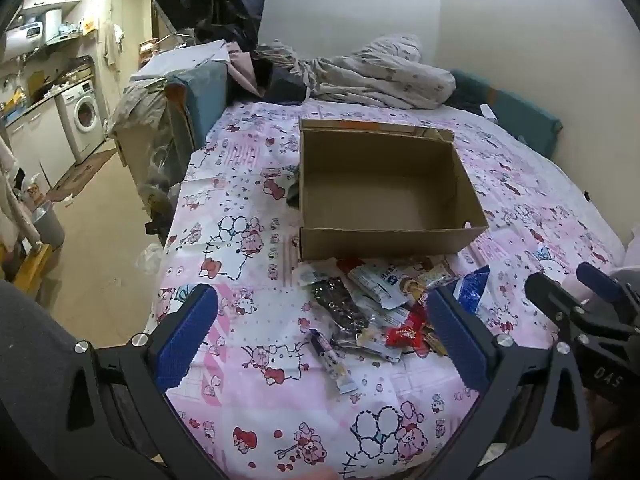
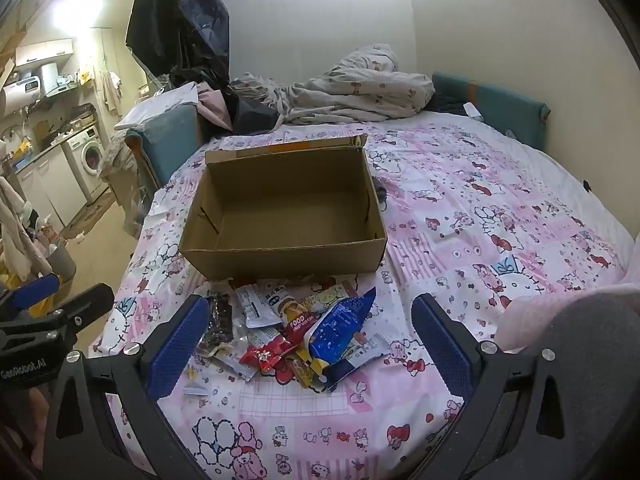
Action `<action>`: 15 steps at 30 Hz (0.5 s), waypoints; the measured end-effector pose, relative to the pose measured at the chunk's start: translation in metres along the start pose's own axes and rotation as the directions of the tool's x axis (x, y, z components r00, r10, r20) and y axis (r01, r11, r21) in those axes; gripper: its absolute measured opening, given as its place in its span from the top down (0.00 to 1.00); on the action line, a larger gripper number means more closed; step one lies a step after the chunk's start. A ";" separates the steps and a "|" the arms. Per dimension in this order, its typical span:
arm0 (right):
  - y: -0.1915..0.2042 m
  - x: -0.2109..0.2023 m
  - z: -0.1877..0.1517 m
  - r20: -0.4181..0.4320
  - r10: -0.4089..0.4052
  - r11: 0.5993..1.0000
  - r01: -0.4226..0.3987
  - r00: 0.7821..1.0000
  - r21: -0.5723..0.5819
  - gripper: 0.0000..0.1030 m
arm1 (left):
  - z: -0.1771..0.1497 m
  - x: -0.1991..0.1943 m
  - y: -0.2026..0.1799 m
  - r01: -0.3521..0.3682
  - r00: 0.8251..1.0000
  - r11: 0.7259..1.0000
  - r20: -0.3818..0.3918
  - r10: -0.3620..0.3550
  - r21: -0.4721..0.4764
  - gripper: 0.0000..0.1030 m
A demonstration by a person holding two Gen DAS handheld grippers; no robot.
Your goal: Organize snacks
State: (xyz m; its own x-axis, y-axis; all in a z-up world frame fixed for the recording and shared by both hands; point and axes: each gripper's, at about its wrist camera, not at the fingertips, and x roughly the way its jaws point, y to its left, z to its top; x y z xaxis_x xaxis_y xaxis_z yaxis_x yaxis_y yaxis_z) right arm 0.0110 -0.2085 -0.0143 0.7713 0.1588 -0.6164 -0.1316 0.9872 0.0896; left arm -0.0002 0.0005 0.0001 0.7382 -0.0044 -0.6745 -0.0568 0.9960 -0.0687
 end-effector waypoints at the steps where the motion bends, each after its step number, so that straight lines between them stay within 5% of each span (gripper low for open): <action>1: 0.000 0.000 0.000 -0.001 -0.001 1.000 0.001 1.000 0.000 0.00 | 0.000 0.000 0.001 -0.002 1.000 1.000 0.000 0.002 -0.001 0.00; 15: -0.002 -0.001 0.001 0.005 -0.011 1.000 0.011 1.000 0.006 0.00 | 0.001 0.000 -0.005 -0.009 1.000 0.999 0.006 0.009 0.032 0.00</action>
State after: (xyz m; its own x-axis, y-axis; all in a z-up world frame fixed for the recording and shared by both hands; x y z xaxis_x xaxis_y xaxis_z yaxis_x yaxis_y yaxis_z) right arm 0.0109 -0.2104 -0.0131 0.7759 0.1478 -0.6133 -0.1195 0.9890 0.0872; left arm 0.0010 -0.0045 0.0009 0.7417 0.0048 -0.6707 -0.0417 0.9984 -0.0390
